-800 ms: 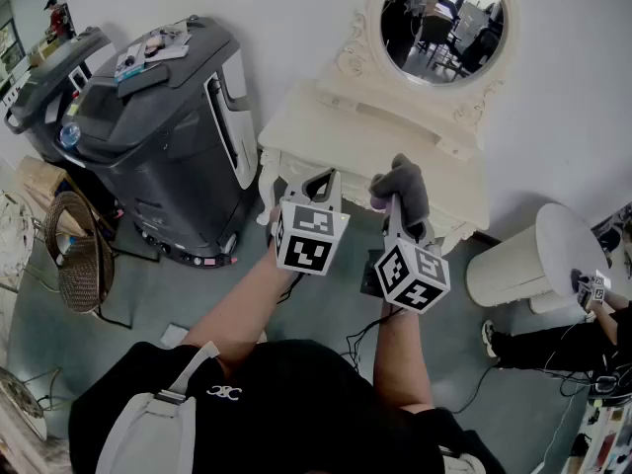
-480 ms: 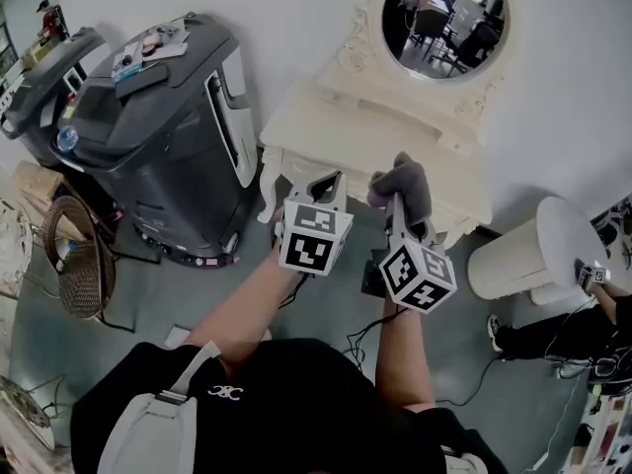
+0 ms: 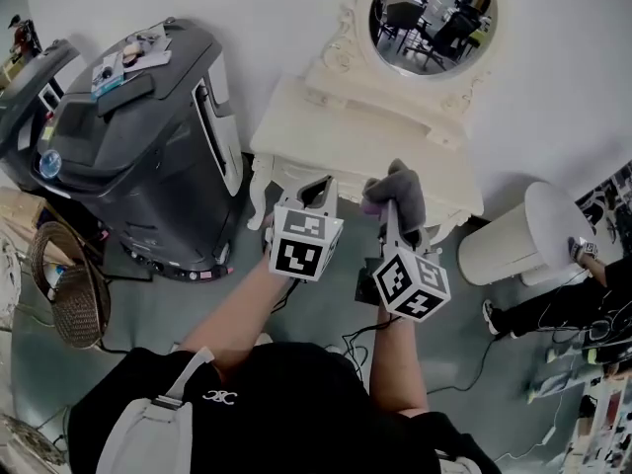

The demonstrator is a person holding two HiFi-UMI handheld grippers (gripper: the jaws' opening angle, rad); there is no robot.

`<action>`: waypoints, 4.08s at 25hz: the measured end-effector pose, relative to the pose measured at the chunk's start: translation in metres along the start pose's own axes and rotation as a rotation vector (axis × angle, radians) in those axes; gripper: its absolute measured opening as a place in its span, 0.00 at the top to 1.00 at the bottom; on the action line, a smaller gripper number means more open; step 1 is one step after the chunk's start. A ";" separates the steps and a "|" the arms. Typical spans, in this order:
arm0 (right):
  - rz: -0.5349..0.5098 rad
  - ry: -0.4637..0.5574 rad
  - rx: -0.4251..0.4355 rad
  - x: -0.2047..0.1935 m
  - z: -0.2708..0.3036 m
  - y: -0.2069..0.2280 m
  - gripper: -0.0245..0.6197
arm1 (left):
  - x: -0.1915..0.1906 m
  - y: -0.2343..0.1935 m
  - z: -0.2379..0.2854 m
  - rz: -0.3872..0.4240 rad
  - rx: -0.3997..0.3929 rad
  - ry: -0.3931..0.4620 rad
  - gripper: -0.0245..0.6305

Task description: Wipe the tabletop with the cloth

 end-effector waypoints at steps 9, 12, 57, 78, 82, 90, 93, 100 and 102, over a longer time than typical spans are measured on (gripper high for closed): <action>0.057 -0.026 -0.055 -0.010 0.008 0.001 0.88 | -0.002 -0.011 0.013 0.028 -0.064 -0.028 0.96; 0.056 -0.028 -0.051 -0.005 0.017 0.010 0.88 | 0.005 -0.009 0.027 0.034 -0.071 -0.032 0.96; 0.061 -0.154 -0.076 0.103 0.247 0.327 0.87 | 0.128 0.055 0.387 0.057 -0.028 -0.148 0.96; 0.171 -0.309 -0.467 0.135 0.379 0.448 0.87 | 0.176 -0.015 0.546 0.020 -0.220 -0.234 0.96; 0.140 -0.336 -0.509 0.140 0.394 0.489 0.87 | 0.179 -0.014 0.558 0.026 -0.184 -0.240 0.96; 0.096 -0.504 -0.524 0.126 0.461 0.588 0.87 | 0.193 0.006 0.584 0.059 -0.076 -0.248 0.96; 0.069 -0.568 -0.524 0.121 0.486 0.617 0.87 | 0.198 0.016 0.592 0.065 -0.045 -0.257 0.96; 0.032 -0.628 -0.482 0.118 0.516 0.652 0.87 | 0.194 0.022 0.613 0.041 0.027 -0.305 0.96; 0.012 -0.626 -0.467 0.119 0.520 0.655 0.87 | 0.192 0.025 0.618 0.040 0.030 -0.317 0.96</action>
Point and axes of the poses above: the fingertips, and each gripper's own axes: z forward along the fingers, y to its right, x out of its top, the point moved 8 cm from there along -z, backward along the fingers, and after that the axes turned 13 degrees about -y, right-handed, at the moved point
